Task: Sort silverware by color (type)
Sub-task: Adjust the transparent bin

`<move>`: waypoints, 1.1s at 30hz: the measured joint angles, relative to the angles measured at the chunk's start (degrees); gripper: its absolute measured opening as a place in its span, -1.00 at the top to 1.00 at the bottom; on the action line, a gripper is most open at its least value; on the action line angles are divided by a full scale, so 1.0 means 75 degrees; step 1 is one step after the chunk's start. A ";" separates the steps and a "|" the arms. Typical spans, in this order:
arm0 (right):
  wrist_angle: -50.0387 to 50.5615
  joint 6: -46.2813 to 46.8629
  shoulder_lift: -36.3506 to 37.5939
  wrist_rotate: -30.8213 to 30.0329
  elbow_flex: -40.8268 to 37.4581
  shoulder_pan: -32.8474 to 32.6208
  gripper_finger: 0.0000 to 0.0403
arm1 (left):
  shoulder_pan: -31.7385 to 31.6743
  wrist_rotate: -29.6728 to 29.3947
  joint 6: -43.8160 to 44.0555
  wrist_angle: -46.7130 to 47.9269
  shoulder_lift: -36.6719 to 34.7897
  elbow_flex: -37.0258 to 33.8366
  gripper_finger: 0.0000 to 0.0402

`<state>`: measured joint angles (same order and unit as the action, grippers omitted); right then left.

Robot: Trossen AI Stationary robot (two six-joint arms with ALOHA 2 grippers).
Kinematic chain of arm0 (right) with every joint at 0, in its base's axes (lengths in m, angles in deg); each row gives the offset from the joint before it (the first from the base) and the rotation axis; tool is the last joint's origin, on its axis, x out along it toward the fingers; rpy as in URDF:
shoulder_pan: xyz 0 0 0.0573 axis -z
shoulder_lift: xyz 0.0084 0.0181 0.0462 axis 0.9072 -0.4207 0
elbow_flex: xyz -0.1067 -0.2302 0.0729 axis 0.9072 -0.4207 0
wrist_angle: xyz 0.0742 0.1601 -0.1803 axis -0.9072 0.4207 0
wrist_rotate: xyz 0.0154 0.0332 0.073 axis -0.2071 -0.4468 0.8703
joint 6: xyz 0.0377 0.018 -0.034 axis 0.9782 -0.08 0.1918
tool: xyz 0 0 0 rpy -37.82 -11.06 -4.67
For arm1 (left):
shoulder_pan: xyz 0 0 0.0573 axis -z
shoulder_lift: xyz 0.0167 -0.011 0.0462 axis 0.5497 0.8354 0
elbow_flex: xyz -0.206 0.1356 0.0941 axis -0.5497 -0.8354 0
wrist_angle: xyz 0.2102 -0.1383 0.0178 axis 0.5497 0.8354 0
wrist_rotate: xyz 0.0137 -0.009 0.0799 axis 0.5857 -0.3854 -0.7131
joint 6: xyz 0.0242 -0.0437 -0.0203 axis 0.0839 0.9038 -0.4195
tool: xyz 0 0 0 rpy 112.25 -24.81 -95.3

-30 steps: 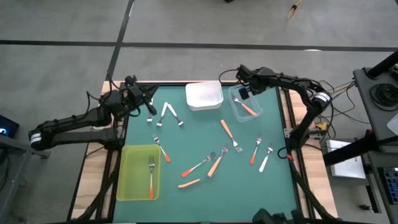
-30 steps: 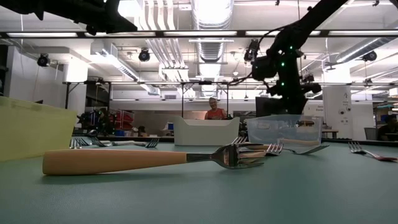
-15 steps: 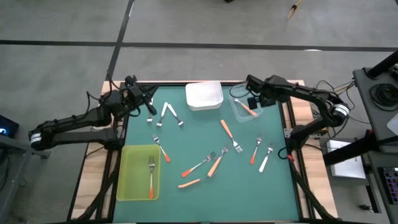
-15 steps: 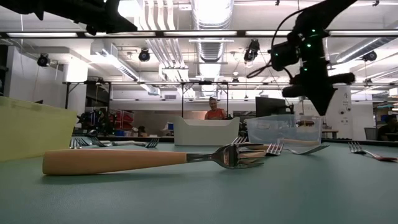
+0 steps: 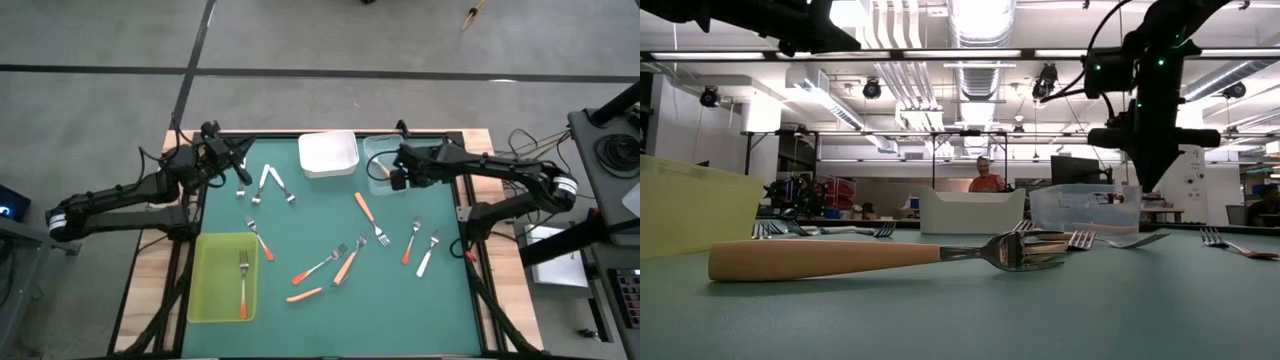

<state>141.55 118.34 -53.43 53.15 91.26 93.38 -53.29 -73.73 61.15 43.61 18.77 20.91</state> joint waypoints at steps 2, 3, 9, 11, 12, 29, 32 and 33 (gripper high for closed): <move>0.0002 0.0052 -0.0002 -0.0010 0.0053 -0.0142 0.96 | 0.0000 0.0002 0.0007 -0.0009 0.0000 0.0000 1.00; 0.0020 0.0064 0.0007 -0.0024 0.0093 -0.0196 0.96 | 0.0000 0.0002 0.0007 -0.0014 0.0000 0.0000 1.00; 0.0734 -0.0010 0.0107 -0.0362 0.0711 -0.0333 0.96 | 0.0002 0.0002 0.0041 -0.0015 0.0000 0.0001 1.00; 0.0873 -0.0171 0.0119 -0.0719 0.0981 -0.0339 0.96 | 0.0002 0.0002 0.0044 -0.0015 0.0000 0.0003 1.00; 0.0851 -0.0276 0.0119 -0.0902 0.1108 -0.0335 0.96 | 0.0000 0.0002 0.0044 -0.0015 0.0000 0.0003 1.00; -0.3582 -0.4112 -0.0804 -0.0028 0.0958 0.1703 0.96 | 0.0000 0.0002 0.0155 -0.0172 0.0009 0.0003 1.00; -0.3478 -0.4161 -0.1298 0.0000 0.0982 0.1881 0.96 | 0.0002 0.0002 0.0155 -0.0177 0.0009 0.0003 1.00; -0.3471 -0.4159 -0.1441 -0.0003 0.0991 0.1919 0.96 | 0.0000 0.0002 0.0153 -0.0177 0.0009 0.0003 1.00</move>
<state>115.52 87.15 -64.23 53.13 98.69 107.78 -53.29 -73.71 62.29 42.28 18.83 20.93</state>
